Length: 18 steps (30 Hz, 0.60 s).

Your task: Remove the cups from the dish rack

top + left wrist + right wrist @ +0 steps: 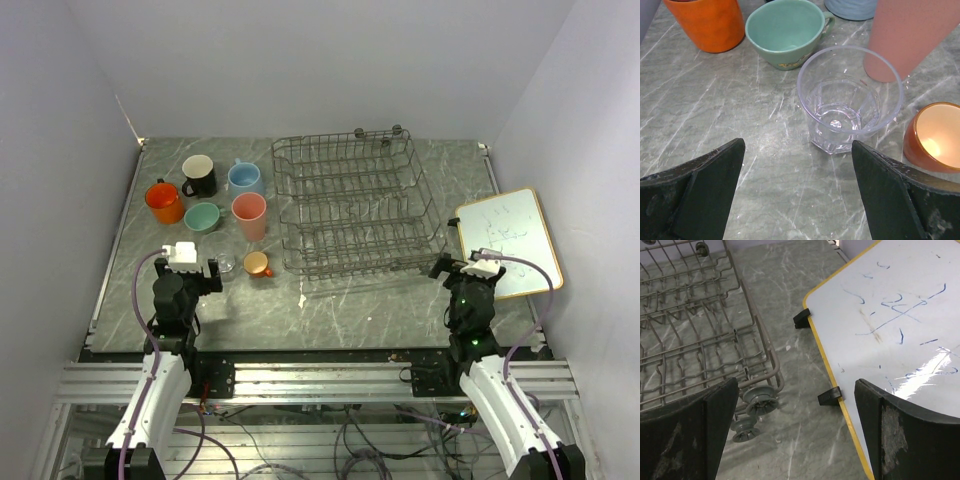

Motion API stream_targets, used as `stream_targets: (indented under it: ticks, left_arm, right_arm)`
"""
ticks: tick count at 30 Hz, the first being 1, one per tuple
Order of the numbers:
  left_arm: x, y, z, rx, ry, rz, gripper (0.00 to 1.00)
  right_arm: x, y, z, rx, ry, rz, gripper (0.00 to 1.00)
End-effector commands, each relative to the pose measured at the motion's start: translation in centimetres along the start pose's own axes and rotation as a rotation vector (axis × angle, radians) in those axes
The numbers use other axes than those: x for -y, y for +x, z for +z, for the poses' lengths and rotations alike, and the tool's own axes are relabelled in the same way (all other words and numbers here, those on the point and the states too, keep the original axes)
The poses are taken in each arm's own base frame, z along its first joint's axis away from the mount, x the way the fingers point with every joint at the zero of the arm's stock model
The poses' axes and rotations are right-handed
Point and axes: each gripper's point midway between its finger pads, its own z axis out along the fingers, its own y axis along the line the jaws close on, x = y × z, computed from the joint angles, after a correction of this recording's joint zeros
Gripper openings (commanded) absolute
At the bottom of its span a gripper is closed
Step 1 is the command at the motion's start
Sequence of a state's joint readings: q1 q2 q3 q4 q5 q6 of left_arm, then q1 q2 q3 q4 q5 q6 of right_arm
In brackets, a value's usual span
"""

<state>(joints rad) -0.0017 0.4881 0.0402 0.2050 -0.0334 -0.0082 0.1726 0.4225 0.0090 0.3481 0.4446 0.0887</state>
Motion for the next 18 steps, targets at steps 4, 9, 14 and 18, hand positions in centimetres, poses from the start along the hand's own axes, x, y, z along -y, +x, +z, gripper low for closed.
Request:
stream_targets:
  ticks: [4,9,14,18]
  left_arm:
    - [-0.5,-2.3,0.2,0.073,-0.023,-0.009,0.99]
    - [-0.5,-2.3,0.2,0.073,-0.024,-0.009,0.99]
    - [-0.5,-2.4,0.2,0.074,-0.024,-0.009,0.99]
    - [-0.5,-2.3,0.2,0.073,-0.024,-0.009,0.99]
  right_arm:
    - [-0.2,4.0,-0.5,-0.077,-0.039,-0.064,1.00]
    - [-0.5,4.1,-0.5,-0.082,-0.054,-0.066,1.00]
    - [-0.6,4.1,-0.5,-0.081,-0.062,-0.071,1.00]
    - [-0.6,4.2,-0.5,-0.086,-0.062,-0.073,1.00]
